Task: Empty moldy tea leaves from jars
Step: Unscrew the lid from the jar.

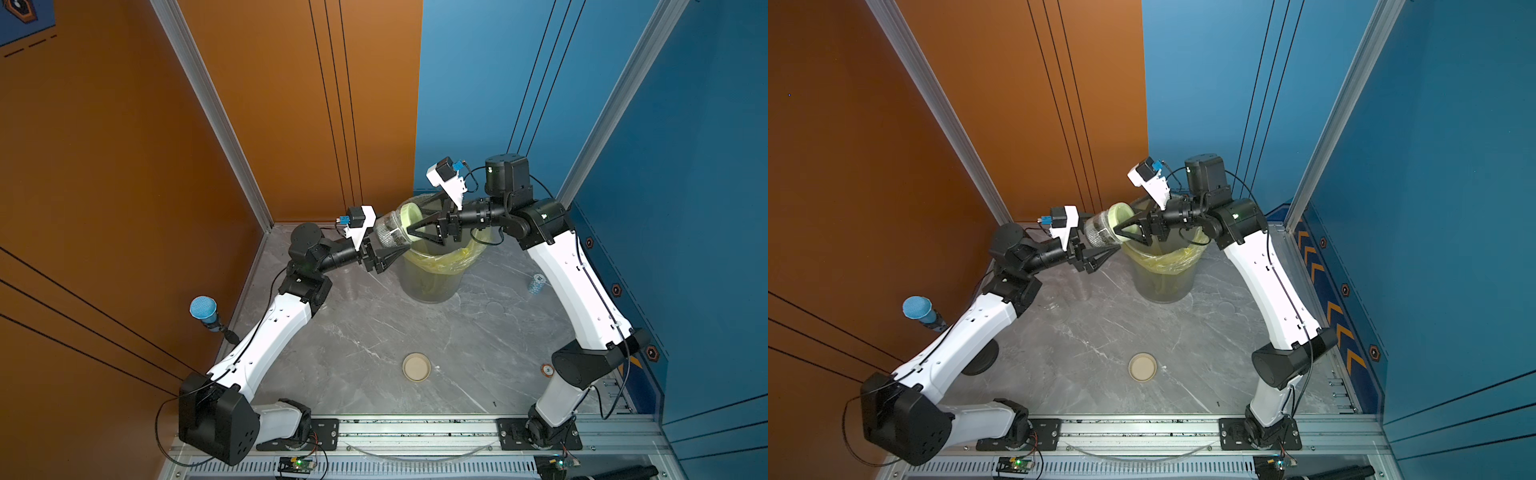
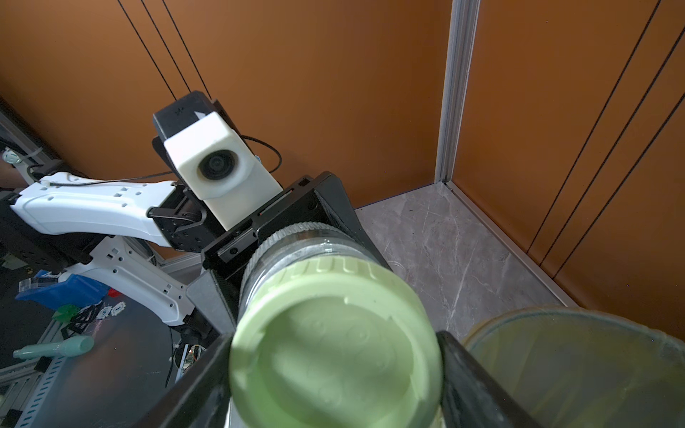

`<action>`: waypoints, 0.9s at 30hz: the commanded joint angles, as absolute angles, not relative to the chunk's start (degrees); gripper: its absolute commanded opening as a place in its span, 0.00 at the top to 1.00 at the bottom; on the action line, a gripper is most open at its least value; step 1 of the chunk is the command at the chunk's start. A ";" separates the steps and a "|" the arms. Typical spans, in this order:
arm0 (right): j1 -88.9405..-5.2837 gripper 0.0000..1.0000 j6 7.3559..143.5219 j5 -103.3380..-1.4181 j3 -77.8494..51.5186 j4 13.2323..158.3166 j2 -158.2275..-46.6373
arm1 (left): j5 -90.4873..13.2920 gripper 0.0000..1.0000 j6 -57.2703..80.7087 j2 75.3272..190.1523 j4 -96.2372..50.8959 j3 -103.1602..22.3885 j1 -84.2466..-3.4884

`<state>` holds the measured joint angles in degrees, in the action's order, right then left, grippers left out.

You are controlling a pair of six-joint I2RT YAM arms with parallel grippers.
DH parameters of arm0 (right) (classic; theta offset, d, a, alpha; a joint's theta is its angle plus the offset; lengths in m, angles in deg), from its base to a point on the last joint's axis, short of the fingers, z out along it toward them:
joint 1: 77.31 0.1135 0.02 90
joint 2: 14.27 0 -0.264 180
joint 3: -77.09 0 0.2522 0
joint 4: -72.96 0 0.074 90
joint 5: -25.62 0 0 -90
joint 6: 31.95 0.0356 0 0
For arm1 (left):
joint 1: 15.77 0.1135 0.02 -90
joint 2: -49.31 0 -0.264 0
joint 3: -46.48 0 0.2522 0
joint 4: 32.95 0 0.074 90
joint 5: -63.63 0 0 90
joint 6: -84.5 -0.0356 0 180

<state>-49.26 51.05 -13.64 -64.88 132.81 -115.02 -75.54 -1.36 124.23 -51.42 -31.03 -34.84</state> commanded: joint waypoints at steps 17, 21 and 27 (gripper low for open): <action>-51.73 0.30 68.08 -6.10 -69.72 128.37 -119.00 | -65.11 0.55 2.64 127.19 -74.30 -26.87 -34.46; -52.58 0.30 68.68 -5.49 -69.70 128.40 -119.21 | -65.13 0.55 3.03 126.75 -74.47 -26.78 -34.07; -54.42 0.29 69.44 -5.31 -69.50 128.33 -118.53 | -64.98 0.55 3.48 126.13 -74.47 -26.70 -33.24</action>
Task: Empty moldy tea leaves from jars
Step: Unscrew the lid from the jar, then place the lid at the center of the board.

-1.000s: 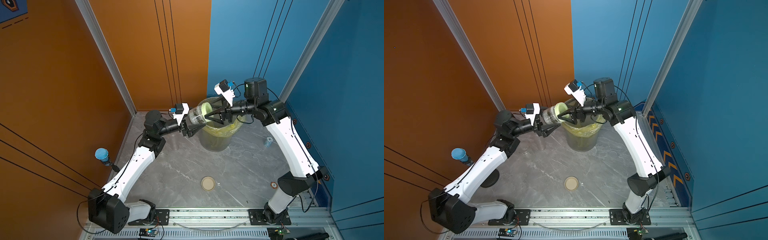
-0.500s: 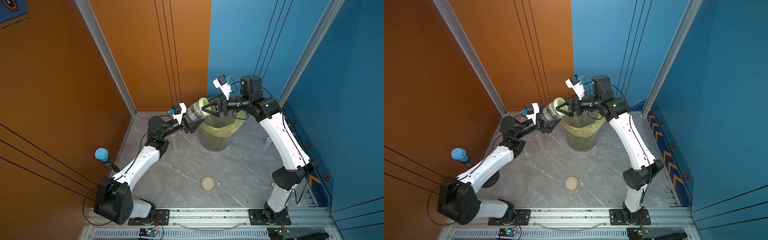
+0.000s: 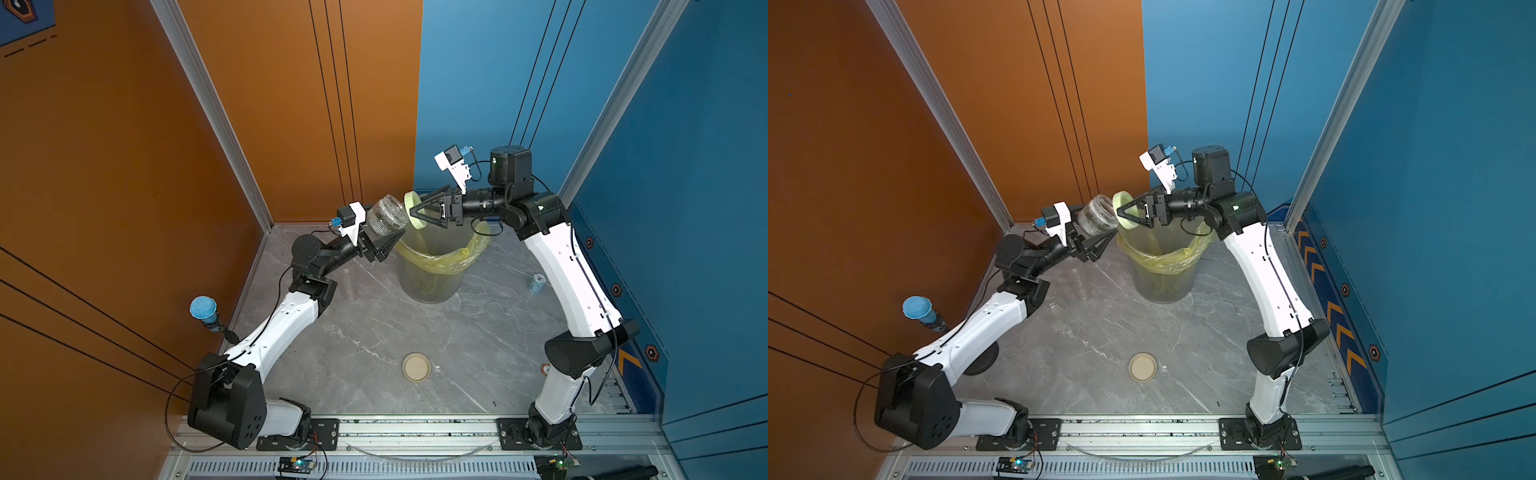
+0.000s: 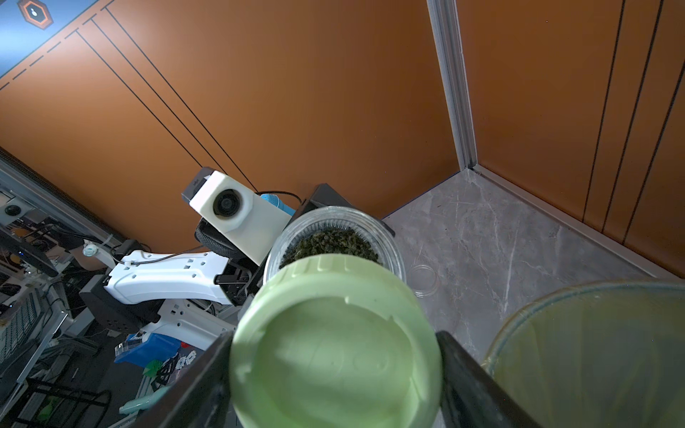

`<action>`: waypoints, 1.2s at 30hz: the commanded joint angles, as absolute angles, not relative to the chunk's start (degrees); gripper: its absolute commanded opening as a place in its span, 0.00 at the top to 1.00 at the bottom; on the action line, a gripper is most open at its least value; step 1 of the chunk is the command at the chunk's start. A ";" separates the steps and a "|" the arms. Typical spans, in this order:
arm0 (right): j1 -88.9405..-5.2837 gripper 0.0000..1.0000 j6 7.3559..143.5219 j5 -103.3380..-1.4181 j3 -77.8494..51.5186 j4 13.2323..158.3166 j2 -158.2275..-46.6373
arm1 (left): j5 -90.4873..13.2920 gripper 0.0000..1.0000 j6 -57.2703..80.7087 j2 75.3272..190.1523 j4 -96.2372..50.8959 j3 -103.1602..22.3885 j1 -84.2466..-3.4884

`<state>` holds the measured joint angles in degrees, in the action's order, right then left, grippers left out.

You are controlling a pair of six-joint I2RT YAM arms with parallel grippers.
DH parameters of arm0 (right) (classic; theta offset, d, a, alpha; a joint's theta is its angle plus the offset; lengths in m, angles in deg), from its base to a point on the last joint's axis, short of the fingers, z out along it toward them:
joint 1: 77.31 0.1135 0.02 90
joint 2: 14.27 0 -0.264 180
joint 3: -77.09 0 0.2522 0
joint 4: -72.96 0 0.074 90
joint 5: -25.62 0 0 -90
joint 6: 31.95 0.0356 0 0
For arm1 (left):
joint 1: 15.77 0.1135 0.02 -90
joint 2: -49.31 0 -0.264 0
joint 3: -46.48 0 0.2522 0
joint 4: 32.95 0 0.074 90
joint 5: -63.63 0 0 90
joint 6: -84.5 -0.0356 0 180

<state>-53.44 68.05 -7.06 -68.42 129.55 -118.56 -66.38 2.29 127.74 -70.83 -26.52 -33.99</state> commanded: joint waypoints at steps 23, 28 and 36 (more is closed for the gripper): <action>-71.22 0.32 72.56 -31.77 -24.02 133.48 -83.13 | -65.55 0.55 5.99 121.84 -74.47 -24.11 -30.71; -73.20 0.33 73.06 -34.89 -11.18 133.30 -77.20 | -65.52 0.55 6.45 120.62 -74.56 -23.27 -30.62; -75.05 0.35 77.31 -41.02 3.07 128.20 -76.28 | -65.13 0.55 7.24 119.18 -74.91 -22.33 -30.77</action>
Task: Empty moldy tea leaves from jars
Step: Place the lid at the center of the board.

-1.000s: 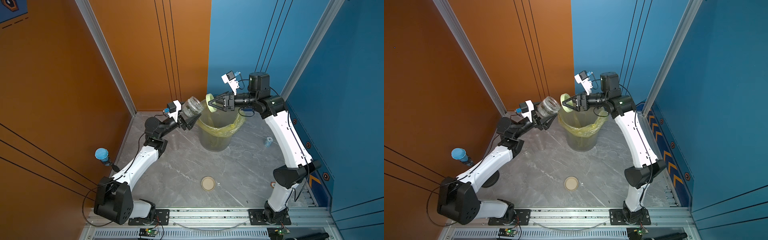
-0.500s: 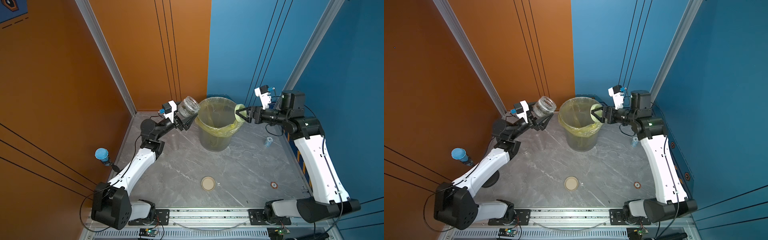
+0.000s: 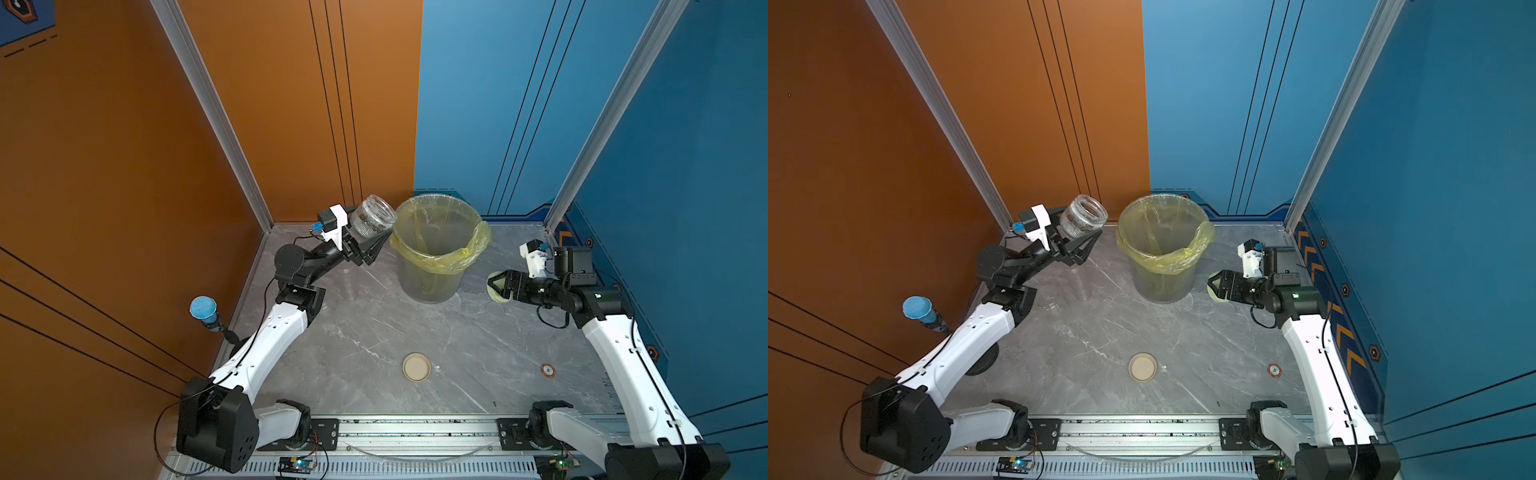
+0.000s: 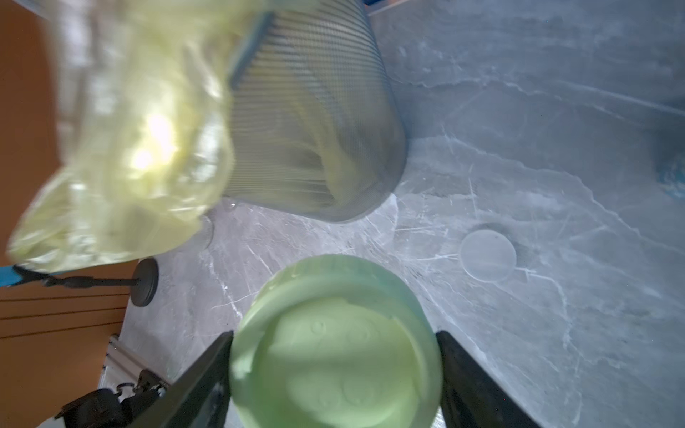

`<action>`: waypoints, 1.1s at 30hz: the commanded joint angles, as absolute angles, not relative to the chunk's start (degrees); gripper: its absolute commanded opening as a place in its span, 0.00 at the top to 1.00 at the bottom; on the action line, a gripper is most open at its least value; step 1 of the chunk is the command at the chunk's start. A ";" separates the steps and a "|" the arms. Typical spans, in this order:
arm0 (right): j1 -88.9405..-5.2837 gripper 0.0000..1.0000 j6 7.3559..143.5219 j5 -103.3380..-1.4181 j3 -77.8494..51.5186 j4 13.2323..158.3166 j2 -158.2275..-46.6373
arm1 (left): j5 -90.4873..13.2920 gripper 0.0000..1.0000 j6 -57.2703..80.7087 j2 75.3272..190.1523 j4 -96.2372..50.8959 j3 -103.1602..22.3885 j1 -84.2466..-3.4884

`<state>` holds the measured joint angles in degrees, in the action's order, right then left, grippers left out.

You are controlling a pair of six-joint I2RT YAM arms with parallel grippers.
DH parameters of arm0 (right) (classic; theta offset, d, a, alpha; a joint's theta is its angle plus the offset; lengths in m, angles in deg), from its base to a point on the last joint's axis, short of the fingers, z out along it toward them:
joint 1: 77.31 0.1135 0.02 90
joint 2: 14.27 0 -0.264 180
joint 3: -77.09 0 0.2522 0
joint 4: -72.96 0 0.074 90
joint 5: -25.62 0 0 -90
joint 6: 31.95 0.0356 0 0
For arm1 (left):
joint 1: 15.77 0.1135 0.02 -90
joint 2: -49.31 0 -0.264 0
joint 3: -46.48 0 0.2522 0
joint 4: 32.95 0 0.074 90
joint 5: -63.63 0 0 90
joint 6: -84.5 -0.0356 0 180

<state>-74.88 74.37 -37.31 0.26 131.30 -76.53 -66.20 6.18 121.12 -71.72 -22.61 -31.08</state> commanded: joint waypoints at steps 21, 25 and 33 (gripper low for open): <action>-60.86 0.33 79.32 -57.87 17.62 115.74 -94.54 | -65.03 0.55 6.63 118.13 -72.54 -21.90 -31.22; -60.00 0.32 79.24 -59.40 17.31 115.60 -97.47 | -65.61 0.55 5.68 118.28 -69.25 -23.23 -31.46; -57.76 0.19 79.34 -61.69 15.28 116.31 -102.67 | -65.57 0.55 1.72 118.11 -62.74 -25.25 -33.13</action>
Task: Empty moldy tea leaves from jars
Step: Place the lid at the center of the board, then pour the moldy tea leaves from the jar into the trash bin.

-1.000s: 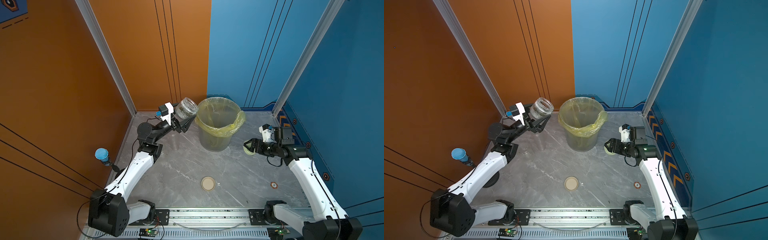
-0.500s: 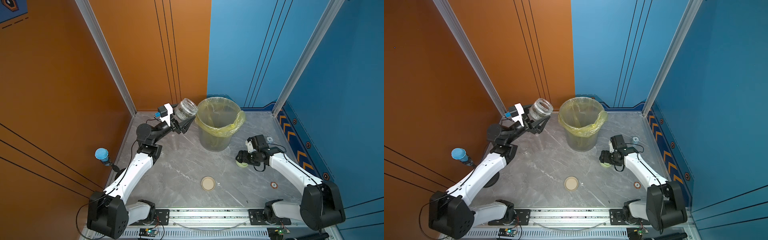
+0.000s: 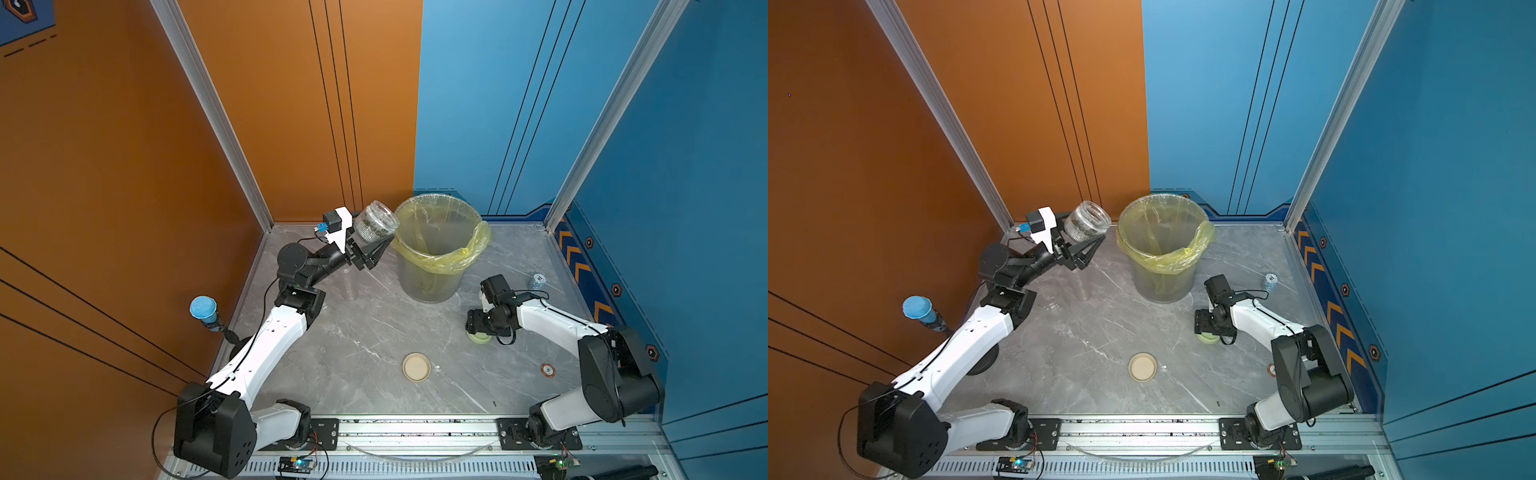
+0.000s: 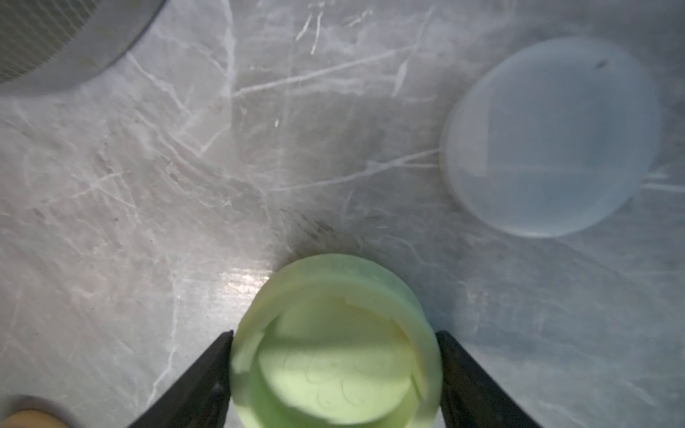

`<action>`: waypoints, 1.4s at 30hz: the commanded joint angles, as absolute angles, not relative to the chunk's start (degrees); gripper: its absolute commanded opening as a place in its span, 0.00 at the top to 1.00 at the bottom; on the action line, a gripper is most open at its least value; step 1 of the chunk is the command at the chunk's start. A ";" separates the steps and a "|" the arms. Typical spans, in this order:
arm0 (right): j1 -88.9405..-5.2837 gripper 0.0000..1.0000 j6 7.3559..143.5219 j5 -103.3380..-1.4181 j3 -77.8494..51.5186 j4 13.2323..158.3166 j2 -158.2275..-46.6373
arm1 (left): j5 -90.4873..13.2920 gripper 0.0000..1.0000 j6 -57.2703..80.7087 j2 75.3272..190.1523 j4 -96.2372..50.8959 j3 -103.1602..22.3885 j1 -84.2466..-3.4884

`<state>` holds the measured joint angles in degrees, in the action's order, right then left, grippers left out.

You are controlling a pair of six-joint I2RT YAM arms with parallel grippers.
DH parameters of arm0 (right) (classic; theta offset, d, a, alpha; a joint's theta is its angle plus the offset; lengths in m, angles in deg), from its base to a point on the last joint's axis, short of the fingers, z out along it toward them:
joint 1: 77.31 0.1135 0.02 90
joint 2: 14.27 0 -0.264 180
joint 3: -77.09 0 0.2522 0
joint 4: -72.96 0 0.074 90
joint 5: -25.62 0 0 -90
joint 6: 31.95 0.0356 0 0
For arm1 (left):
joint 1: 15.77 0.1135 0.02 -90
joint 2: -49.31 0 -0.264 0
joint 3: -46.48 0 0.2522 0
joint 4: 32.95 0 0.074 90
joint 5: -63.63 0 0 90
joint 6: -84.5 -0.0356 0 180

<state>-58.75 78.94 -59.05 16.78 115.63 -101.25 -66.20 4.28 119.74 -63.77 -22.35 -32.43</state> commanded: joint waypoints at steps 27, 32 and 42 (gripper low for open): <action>-58.70 0.00 80.64 -63.12 15.91 119.56 -71.97 | -60.43 0.56 -15.43 131.17 -4.84 -59.92 -38.76; -58.66 0.00 81.93 -60.12 16.90 118.13 -67.92 | -56.83 0.56 -16.54 137.80 4.06 -69.23 -41.72; -57.92 0.00 82.71 -56.75 19.16 115.59 -64.51 | -47.01 0.56 -17.73 155.70 26.53 -95.00 -46.80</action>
